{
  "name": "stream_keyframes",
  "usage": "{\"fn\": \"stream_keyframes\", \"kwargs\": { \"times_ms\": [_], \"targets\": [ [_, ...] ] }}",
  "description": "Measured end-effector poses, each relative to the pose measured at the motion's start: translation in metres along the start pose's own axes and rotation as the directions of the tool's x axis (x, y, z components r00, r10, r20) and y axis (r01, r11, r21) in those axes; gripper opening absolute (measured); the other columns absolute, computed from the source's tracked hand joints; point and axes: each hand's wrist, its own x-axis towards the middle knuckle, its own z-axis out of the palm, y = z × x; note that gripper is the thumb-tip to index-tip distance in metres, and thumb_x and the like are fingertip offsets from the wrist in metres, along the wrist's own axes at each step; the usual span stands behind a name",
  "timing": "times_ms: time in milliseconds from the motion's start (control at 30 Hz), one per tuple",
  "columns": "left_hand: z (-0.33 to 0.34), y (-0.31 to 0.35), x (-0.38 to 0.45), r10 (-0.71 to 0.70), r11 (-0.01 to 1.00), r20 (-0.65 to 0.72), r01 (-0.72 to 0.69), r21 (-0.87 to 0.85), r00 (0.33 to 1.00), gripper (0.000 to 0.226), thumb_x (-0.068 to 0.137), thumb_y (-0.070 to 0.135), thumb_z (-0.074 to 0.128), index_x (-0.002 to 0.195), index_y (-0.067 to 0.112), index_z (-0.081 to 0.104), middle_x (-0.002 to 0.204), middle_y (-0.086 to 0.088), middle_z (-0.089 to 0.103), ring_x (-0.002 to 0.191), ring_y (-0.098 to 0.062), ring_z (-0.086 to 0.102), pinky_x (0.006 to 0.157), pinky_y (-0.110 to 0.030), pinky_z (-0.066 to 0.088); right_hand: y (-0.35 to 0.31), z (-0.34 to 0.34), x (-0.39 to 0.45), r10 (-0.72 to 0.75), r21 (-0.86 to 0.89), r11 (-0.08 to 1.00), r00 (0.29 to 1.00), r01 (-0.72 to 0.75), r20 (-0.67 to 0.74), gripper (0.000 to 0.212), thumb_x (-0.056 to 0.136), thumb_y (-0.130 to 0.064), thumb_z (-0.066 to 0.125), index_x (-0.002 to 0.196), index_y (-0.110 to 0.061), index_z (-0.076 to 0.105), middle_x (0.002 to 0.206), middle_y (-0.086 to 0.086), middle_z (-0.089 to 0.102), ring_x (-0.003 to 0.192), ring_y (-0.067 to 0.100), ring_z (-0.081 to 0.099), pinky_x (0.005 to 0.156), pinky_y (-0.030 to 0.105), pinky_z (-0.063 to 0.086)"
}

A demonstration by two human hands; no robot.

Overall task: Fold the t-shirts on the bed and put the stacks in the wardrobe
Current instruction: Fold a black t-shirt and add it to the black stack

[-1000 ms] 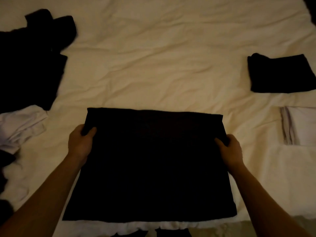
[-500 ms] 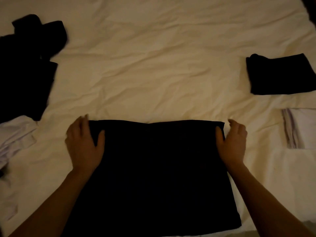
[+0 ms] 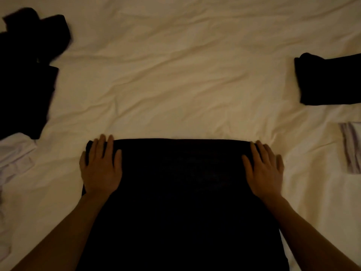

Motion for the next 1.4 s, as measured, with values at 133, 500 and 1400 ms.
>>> {"fn": "stream_keyframes", "kwargs": {
  "times_ms": [133, 500, 1400],
  "targets": [
    [-0.014, 0.032, -0.003, 0.101, 0.995, -0.131, -0.102, -0.001, 0.986, 0.061, 0.103, 0.045, 0.026, 0.152, 0.01, 0.036, 0.156, -0.016, 0.034, 0.148, -0.033, 0.024, 0.119, -0.051, 0.016, -0.029, -0.011, 0.006, 0.018, 0.033, 0.999, 0.992, -0.014, -0.125, 0.064, 0.1, -0.05, 0.025, 0.147, -0.01, 0.04, 0.153, 0.015, 0.04, 0.143, 0.034, 0.03, 0.116, 0.056, 0.022],
    [0.019, 0.128, -0.024, 0.35, 0.919, 0.138, -0.368, 0.142, 0.927, 0.06, 0.102, 0.049, 0.01, 0.157, 0.028, 0.018, 0.165, 0.001, 0.009, 0.153, -0.024, 0.003, 0.121, -0.044, -0.003, -0.113, 0.011, -0.006, -0.254, -0.063, 0.965, 0.967, 0.254, -0.007, 0.065, 0.099, -0.046, 0.027, 0.148, -0.006, 0.041, 0.154, 0.012, 0.04, 0.142, 0.03, 0.037, 0.118, 0.049, 0.021],
    [-0.061, 0.004, 0.081, -0.312, 0.364, 0.218, 0.329, -0.871, 0.925, 0.036, 0.093, 0.033, 0.068, 0.122, 0.014, 0.062, 0.121, -0.008, 0.067, 0.105, -0.023, 0.066, 0.092, -0.033, 0.052, -0.007, -0.061, 0.064, 0.333, 0.753, 0.634, 0.941, -0.175, -0.062, 0.037, 0.1, -0.034, 0.052, 0.115, 0.0, 0.05, 0.098, 0.007, 0.056, 0.09, 0.02, 0.055, 0.07, 0.024, 0.039]
  ]
}}
